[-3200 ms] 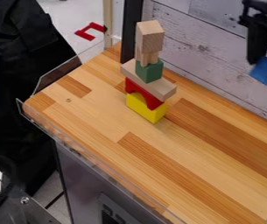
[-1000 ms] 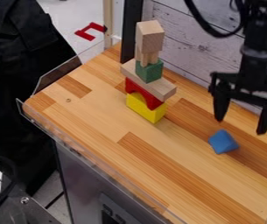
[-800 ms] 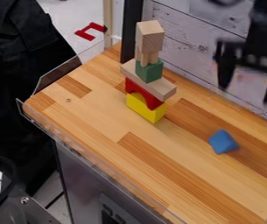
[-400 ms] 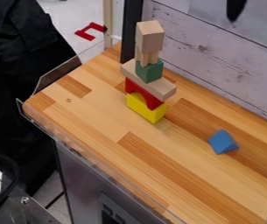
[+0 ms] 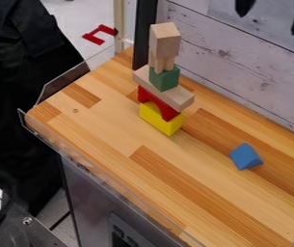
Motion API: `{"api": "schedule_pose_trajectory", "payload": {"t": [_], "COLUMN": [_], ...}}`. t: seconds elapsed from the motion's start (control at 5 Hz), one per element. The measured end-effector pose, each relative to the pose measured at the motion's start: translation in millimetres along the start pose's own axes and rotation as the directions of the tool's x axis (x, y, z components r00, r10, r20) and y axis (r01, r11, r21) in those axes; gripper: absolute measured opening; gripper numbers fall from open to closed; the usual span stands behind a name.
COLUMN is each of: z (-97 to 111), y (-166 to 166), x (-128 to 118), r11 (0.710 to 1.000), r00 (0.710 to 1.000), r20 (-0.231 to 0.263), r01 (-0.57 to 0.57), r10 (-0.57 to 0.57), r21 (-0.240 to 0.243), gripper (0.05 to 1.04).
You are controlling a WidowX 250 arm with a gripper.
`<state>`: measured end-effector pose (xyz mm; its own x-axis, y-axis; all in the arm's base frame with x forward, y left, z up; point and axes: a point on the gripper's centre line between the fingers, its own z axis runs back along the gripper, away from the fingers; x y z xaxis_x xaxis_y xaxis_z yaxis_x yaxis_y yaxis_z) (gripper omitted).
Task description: Move the triangle from top of the tower towards right on the ground
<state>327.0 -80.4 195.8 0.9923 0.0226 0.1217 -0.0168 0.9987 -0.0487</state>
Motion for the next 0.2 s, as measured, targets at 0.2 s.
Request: {"api": "schedule_pose_trajectory", "payload": {"t": [0.2], "z": [-14.0], "y": [15.4], "x": [-3.5], "r11": [0.999], "r00": [0.998], "r20": [-0.06], "r01": [-0.027], "r10": [0.028], "r21": [0.017], "gripper": [1.0]}}
